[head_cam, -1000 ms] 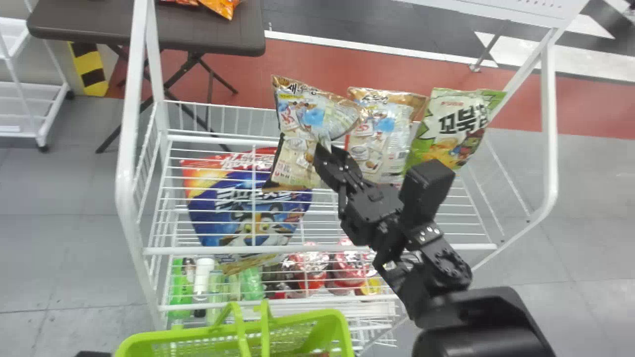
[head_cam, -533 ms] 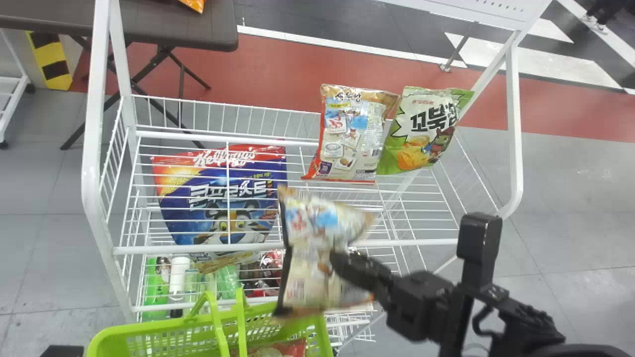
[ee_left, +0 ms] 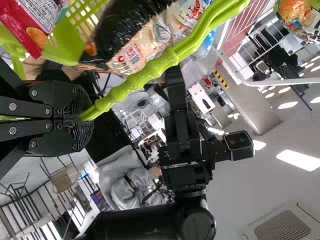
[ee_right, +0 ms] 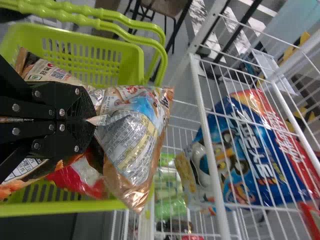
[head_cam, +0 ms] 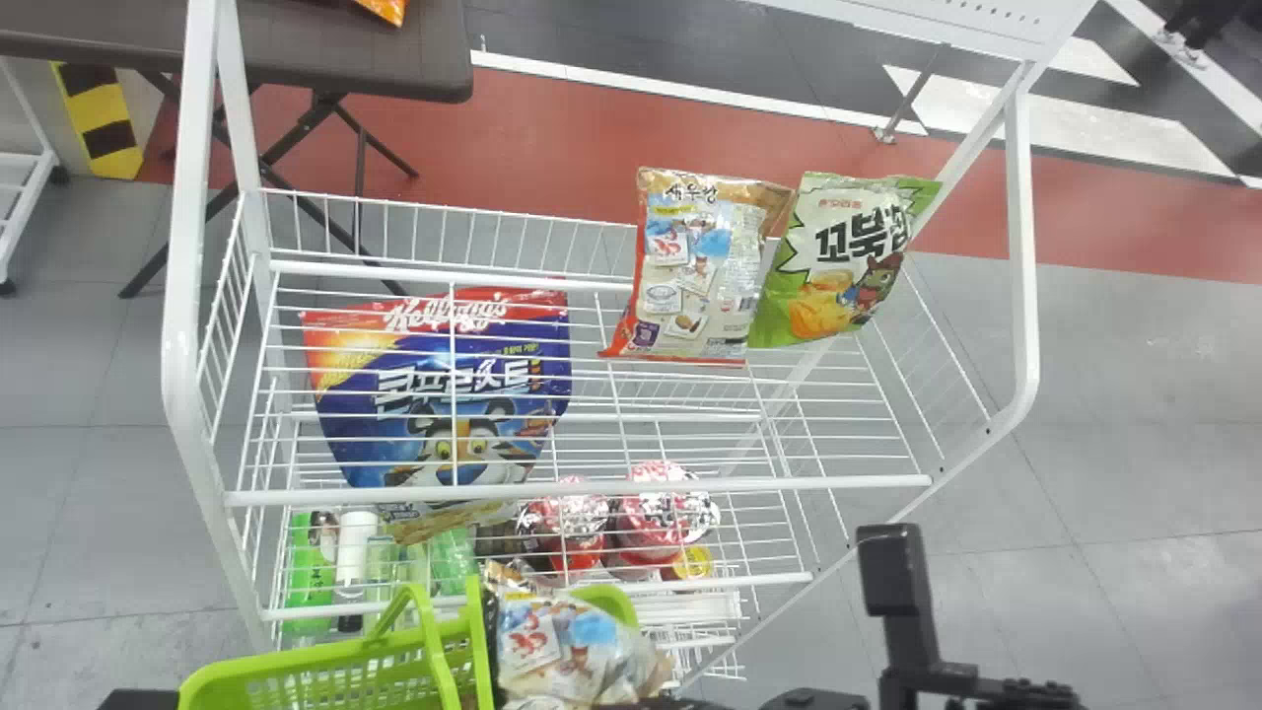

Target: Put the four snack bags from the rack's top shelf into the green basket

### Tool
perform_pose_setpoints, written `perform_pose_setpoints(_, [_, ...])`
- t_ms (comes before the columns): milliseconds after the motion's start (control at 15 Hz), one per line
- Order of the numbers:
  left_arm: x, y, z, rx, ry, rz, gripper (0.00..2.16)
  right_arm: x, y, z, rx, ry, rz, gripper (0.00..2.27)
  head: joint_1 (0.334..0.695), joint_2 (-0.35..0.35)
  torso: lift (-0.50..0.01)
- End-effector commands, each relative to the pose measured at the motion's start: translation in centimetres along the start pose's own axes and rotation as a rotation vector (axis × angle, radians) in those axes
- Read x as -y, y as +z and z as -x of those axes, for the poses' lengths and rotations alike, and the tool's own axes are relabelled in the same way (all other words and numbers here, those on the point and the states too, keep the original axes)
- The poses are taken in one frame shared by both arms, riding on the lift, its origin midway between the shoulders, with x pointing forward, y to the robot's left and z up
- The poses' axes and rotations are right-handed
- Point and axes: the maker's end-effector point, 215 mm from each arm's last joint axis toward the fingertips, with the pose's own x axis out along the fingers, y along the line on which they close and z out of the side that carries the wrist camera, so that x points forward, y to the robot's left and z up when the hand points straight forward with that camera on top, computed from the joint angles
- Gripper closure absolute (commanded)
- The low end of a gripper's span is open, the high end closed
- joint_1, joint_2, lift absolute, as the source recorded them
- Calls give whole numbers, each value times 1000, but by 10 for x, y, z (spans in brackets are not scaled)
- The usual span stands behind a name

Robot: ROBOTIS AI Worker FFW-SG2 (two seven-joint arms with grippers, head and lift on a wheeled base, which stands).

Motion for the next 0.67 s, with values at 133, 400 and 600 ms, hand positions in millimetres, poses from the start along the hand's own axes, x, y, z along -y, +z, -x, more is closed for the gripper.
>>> perform_pose_setpoints(133, [1, -1, -1, -2, -5, 0, 1544, -39, -40, -35, -132, 84, 26, 2105, 695, -350, 0])
perform_pose_setpoints(400, [4, -1, 1, 3, -12, -4, 1544, -42, -114, -71, -358, 57, 102, 2105, 695, -350, 0])
perform_pose_setpoints(600, [5, -1, 1, 3, -14, -4, 1544, -22, -119, -75, -365, 0, 100, 1423, 695, -350, 0])
